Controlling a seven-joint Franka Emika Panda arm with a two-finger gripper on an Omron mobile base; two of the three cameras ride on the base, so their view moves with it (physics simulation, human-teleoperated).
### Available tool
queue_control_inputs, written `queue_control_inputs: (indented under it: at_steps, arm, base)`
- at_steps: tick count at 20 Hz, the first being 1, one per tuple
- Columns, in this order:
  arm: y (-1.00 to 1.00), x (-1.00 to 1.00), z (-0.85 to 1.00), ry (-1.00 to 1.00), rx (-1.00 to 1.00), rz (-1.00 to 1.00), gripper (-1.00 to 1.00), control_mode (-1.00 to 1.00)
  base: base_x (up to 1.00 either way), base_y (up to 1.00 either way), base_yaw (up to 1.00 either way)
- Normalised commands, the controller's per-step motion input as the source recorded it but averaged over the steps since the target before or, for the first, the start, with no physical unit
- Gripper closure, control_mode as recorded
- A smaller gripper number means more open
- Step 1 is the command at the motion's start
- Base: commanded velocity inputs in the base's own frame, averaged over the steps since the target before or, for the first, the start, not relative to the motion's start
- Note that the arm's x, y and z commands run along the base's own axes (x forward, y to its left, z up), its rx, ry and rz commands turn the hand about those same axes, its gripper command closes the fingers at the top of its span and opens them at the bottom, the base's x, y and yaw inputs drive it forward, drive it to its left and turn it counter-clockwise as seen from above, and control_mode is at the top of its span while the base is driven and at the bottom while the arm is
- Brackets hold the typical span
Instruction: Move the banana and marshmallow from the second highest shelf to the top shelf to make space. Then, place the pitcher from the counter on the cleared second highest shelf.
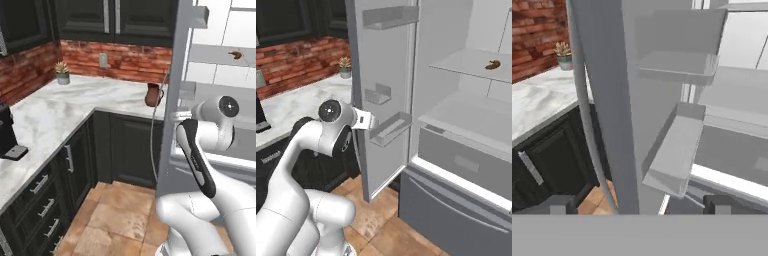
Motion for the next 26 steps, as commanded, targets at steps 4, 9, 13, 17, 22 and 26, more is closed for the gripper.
queue_control_inputs:
  at_steps: [4, 9, 13, 17, 22, 26]
  arm:
    - [0.00, 0.00, 0.00, 0.00, 0.00, 0.00, -1.00, 1.00]
    - [0.00, 0.00, 0.00, 0.00, 0.00, 0.00, -1.00, 1.00]
    - [0.00, 0.00, 0.00, 0.00, 0.00, 0.00, -1.00, 1.00]
    - [0.00, 0.00, 0.00, 0.00, 0.00, 0.00, -1.00, 1.00]
    - [0.00, 0.00, 0.00, 0.00, 0.00, 0.00, -1.00, 1.00]
    - [0.00, 0.00, 0.00, 0.00, 0.00, 0.00, -1.00, 1.00]
  base:
    - [0.00, 0.84, 0.39]
    - [0.25, 0.97, 0.16]
    - [0.42, 0.39, -0.19]
    - [0.40, 0.07, -0.34]
    - [0.49, 0.09, -0.35]
    - [0.63, 0.26, -0.30]
